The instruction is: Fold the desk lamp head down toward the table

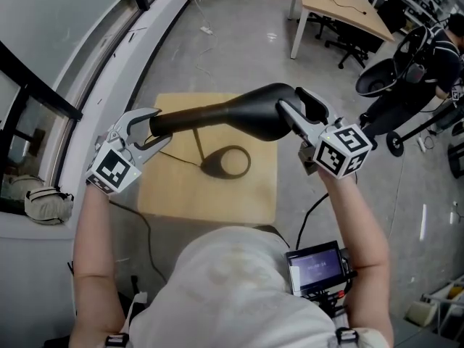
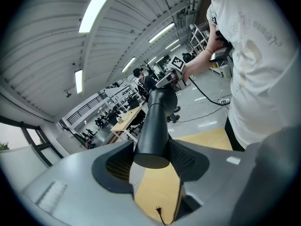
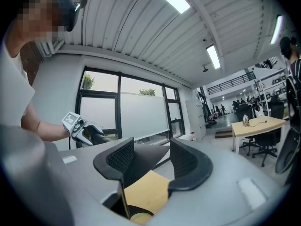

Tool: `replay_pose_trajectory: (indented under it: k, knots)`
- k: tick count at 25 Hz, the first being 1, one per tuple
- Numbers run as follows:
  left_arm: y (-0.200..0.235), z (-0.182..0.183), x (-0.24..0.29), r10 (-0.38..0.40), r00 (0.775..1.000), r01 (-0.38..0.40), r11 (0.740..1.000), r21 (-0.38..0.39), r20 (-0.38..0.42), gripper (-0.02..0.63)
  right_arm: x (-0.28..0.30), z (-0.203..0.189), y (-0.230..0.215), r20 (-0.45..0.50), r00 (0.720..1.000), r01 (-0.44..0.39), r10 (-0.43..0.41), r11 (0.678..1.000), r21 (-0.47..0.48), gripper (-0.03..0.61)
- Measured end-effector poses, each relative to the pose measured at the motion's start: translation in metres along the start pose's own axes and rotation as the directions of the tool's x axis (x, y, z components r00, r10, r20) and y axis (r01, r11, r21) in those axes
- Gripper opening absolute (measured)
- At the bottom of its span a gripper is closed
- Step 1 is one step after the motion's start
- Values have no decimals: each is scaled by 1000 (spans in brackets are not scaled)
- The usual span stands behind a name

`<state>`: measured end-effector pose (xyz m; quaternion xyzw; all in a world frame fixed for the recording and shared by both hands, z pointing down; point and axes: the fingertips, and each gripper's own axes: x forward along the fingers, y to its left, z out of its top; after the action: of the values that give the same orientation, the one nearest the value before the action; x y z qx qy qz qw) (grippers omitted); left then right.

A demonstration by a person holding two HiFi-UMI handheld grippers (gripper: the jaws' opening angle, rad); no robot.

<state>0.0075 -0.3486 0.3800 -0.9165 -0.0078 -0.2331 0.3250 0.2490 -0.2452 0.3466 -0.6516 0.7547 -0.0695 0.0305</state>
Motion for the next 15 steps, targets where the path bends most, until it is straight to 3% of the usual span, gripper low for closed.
replay_pose_trajectory:
  k: [15]
  knots:
    - [4, 7, -1, -33, 998, 37, 997, 62, -62, 233, 2, -26, -10, -4, 999, -34, 35, 993, 109, 253]
